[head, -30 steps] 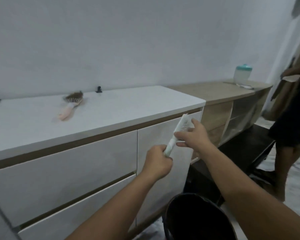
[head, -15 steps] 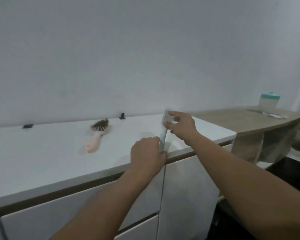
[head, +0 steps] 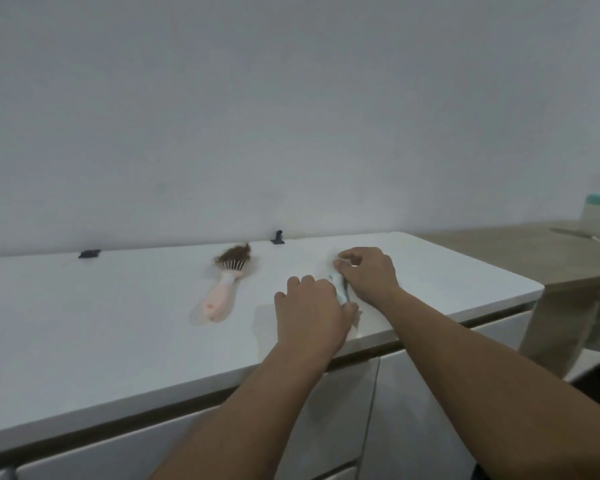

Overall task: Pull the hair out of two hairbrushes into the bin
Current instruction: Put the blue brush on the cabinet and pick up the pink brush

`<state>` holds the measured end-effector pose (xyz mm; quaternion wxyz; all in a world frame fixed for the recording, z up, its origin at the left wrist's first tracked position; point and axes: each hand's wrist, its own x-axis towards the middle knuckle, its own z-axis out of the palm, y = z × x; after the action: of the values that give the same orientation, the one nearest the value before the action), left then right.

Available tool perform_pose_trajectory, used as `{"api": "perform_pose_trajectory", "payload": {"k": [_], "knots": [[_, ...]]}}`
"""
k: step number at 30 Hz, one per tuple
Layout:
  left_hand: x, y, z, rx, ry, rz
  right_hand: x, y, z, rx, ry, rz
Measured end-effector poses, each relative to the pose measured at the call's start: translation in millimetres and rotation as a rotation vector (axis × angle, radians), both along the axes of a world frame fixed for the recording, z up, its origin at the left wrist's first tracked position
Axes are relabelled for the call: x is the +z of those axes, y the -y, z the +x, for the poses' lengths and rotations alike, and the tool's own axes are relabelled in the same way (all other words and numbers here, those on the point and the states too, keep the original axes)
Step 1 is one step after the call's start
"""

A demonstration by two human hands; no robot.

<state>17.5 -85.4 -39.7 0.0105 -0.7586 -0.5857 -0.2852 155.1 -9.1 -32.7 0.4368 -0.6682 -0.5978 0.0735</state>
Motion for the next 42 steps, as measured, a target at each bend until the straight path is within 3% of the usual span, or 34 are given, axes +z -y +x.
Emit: {"api": "perform_pose_trajectory", "payload": {"k": [6, 10, 12, 17, 21, 27, 32, 35, 38, 42], "knots": [[1.2, 4.2, -2.1, 0.003, 0.067, -0.077, -0.7, -0.9, -1.2, 0.021, 0.047, -0.049], [7.6, 10.6, -15.3, -0.090, 0.288, -0.172, 2.6, 9.6, -7.0, 0.018, 0.047, -0.026], [14.2, 12.2, -28.3, -0.097, 0.379, -0.128, 6.1, 13.6, -11.9, 0.009, 0.053, -0.016], [31.4, 5.5, -80.5, 0.097, 0.338, 0.136, 30.0, 17.3, -44.2, 0.066, 0.185, -0.003], [28.2, -7.7, -114.2, 0.264, 0.324, 0.032, 44.8, 15.3, -81.9, 0.233, 0.288, -0.043], [8.3, -19.5, -129.3, 0.307, 0.424, -0.094, 43.8, -1.7, -122.0, 0.330, 0.300, -0.157], [5.6, -22.7, -128.9, 0.294, 0.179, -0.159, 41.1, -8.3, -142.5, 0.354, 0.143, -0.222], [5.8, -20.9, -128.5, 0.254, 0.127, -0.185, 35.9, -9.8, -152.1, 0.338, 0.006, -0.223], [5.3, -20.6, -129.3, 0.219, 0.157, -0.185, 30.7, -14.6, -153.6, 0.285, -0.268, -0.235], [5.9, -16.8, -130.1, 0.119, 0.348, -0.157, 39.4, -10.9, -145.2, 0.290, -0.734, -0.249]]}}
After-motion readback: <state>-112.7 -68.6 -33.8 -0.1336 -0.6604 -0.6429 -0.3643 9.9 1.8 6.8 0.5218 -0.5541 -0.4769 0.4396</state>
